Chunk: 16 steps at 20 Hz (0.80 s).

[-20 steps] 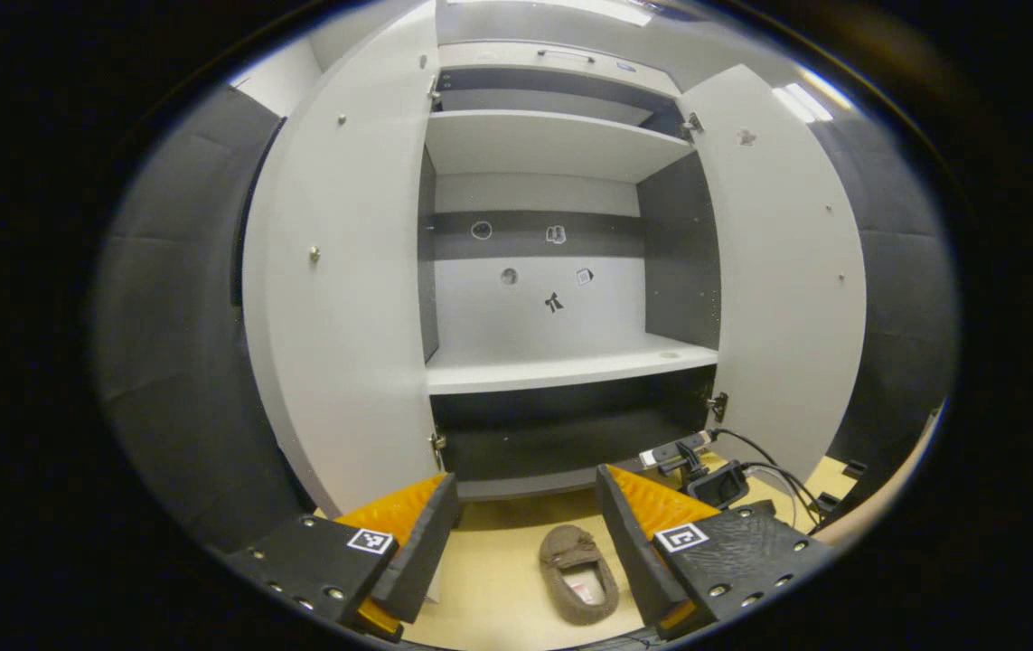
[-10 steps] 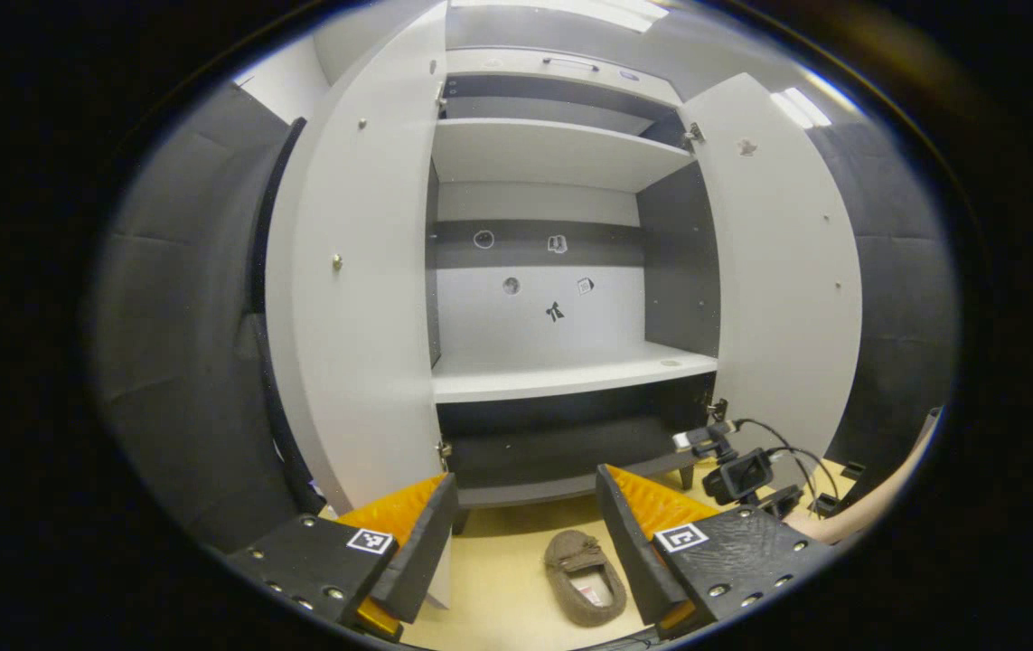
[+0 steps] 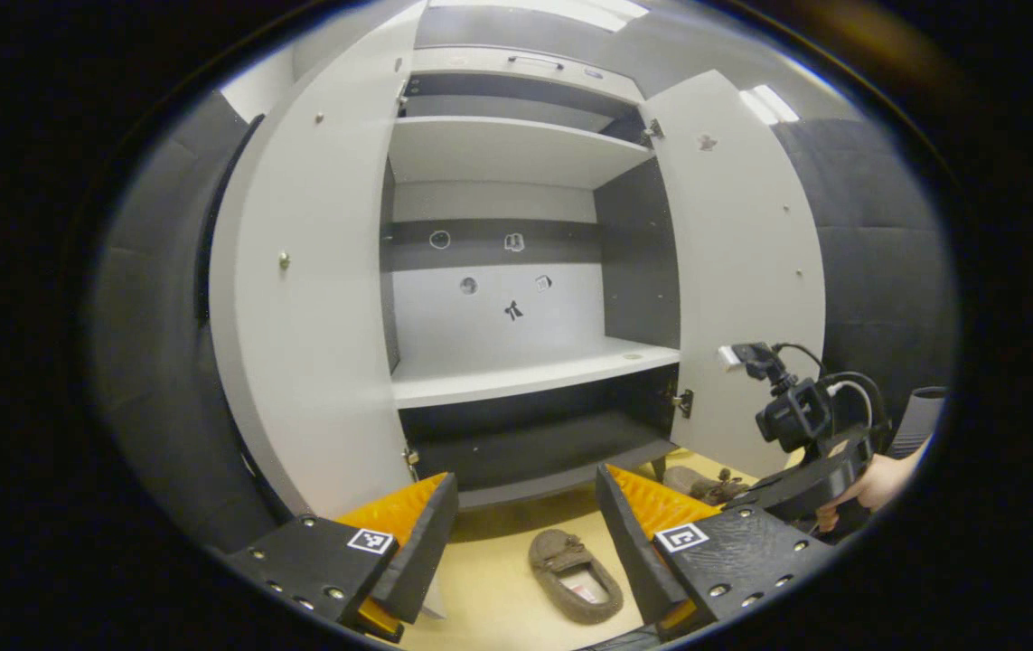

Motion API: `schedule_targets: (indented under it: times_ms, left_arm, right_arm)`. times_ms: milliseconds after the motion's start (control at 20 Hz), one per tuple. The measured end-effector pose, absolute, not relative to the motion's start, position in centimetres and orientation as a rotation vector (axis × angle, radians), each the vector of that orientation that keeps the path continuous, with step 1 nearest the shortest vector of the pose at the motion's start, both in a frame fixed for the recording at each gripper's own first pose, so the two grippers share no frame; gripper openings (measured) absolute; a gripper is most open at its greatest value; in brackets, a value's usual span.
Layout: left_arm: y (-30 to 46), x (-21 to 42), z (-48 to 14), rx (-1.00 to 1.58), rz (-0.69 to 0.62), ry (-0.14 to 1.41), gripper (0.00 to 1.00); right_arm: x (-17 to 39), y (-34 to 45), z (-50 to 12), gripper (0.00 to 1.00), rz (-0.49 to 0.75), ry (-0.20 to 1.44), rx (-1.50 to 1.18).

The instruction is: Grab one shoe with the right hand and put it into the shoe cabinet, grab the other shoe with the left hand and put it into the shoe cabinet; then close the right door with the right hand and the left door with the left hand.

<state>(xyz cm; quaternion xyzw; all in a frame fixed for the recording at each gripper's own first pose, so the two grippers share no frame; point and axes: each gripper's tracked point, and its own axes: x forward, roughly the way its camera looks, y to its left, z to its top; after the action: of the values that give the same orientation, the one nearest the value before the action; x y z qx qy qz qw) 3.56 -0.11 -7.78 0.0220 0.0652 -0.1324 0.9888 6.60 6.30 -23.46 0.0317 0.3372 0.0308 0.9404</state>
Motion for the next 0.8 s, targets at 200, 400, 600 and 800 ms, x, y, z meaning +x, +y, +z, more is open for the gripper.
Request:
schedule_targets:
  times_ms: [200,400,600,800]
  left_arm:
    - [-1.4,3.7,-7.6,0.042,-0.283,0.132,0.88]
    - [-1.8,3.6,-7.9,0.025,-0.279,0.156,0.88]
    - [-1.7,4.4,-7.6,0.028,-0.263,0.167,0.89]
    - [-1.0,5.6,-6.0,0.045,-0.221,0.161,0.96]
  right_arm:
    - [6.0,7.4,-17.0,0.02,0.119,0.592,0.070]
    - [7.9,9.1,-10.8,0.02,0.181,0.489,0.105]
    - [11.8,9.9,-5.1,0.02,0.236,0.396,0.106]
    - [16.5,9.3,-0.7,0.02,0.239,0.311,0.108]
